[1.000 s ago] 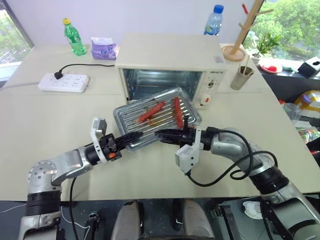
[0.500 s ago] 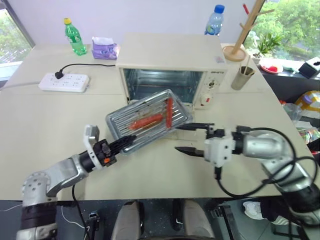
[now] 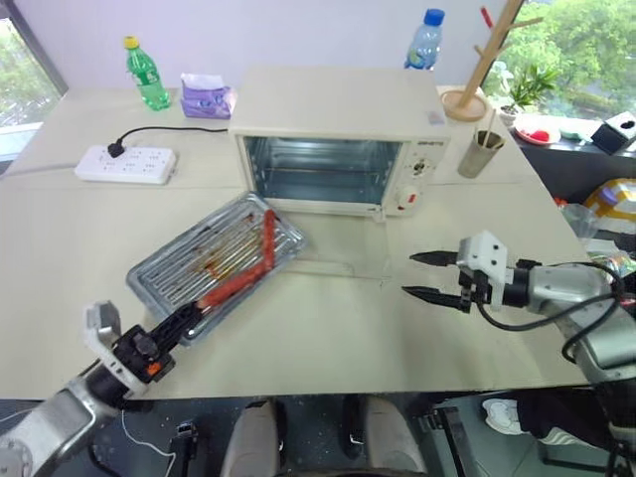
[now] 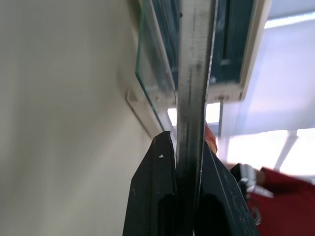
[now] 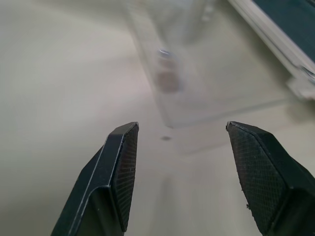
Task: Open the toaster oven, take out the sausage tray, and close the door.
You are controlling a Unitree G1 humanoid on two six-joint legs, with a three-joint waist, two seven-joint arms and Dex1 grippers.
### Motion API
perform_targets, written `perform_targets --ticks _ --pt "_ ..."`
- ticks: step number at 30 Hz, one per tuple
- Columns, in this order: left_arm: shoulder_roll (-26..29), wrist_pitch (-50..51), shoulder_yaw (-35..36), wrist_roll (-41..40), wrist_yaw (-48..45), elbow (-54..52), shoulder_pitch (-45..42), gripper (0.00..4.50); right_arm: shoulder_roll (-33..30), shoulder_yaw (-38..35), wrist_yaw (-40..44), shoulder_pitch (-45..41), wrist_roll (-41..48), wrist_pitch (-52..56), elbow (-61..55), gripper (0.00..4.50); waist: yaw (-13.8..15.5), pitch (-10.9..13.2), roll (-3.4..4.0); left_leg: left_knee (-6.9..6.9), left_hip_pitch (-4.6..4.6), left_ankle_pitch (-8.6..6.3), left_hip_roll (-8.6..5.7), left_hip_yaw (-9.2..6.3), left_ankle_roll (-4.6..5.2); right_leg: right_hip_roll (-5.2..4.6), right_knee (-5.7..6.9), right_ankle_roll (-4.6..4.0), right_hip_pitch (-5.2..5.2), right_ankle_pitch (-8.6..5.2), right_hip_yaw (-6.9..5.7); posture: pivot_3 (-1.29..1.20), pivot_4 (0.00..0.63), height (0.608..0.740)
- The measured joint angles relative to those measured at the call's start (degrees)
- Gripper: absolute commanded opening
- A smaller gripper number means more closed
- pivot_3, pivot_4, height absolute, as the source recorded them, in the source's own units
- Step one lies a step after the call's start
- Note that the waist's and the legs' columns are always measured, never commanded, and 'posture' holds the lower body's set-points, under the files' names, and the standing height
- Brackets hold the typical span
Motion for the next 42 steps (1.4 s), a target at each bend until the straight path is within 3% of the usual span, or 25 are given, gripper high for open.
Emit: perform_targets --ticks 10,21,25,31,42 --pt "-8.75 -12.01 6.8 -0.05 -2.83 -8.72 14.53 0.0 5.72 2.29 1.09 -7.28 -7.05 -6.87 16.86 2.91 0.05 0.03 0.03 0.01 -0.11 -0.01 -0.08 0.0 0.02 0.09 -0.1 0.0 -0.09 0.0 -0.01 0.0 0.15 0.722" --pt "-9.68 -16.22 8.26 -0.23 -2.92 -7.23 14.03 0.0 12.51 3.15 1.53 -13.38 -9.91 -7.79 23.74 2.91 -0.14 0.03 0.02 0.0 -0.11 -0.01 -0.04 -0.01 0.02 0.18 -0.08 0.0 -0.11 0.0 -0.02 0.0 0.15 0.722" --pt "-8.0 -15.92 8.48 -0.27 -2.68 -6.15 13.01 0.0 13.66 2.52 1.45 -16.48 -7.3 -1.22 21.22 2.91 -0.09 0.05 0.06 0.0 -0.18 -0.01 -0.03 0.0 0.02 0.18 -0.07 -0.01 -0.2 0.0 -0.02 0.0 0.15 0.722" --pt "-5.18 -14.36 8.59 -0.29 -1.69 -4.11 10.65 0.0 13.64 -4.14 -2.27 -23.1 0.86 11.94 12.09 2.91 0.08 0.03 0.03 -0.08 -0.19 -0.02 0.01 -0.01 0.02 0.18 -0.08 -0.03 -0.23 0.01 -0.06 0.0 0.15 0.722" --pt "3.79 -5.73 5.88 -0.29 -2.81 2.76 7.32 0.0 6.04 -5.07 4.58 -7.26 5.26 16.76 -4.65 2.91 1.21 0.04 0.11 -0.07 -0.21 -0.13 0.04 0.07 0.19 0.13 -0.2 -0.03 -0.22 0.0 -0.07 0.0 0.15 0.722"
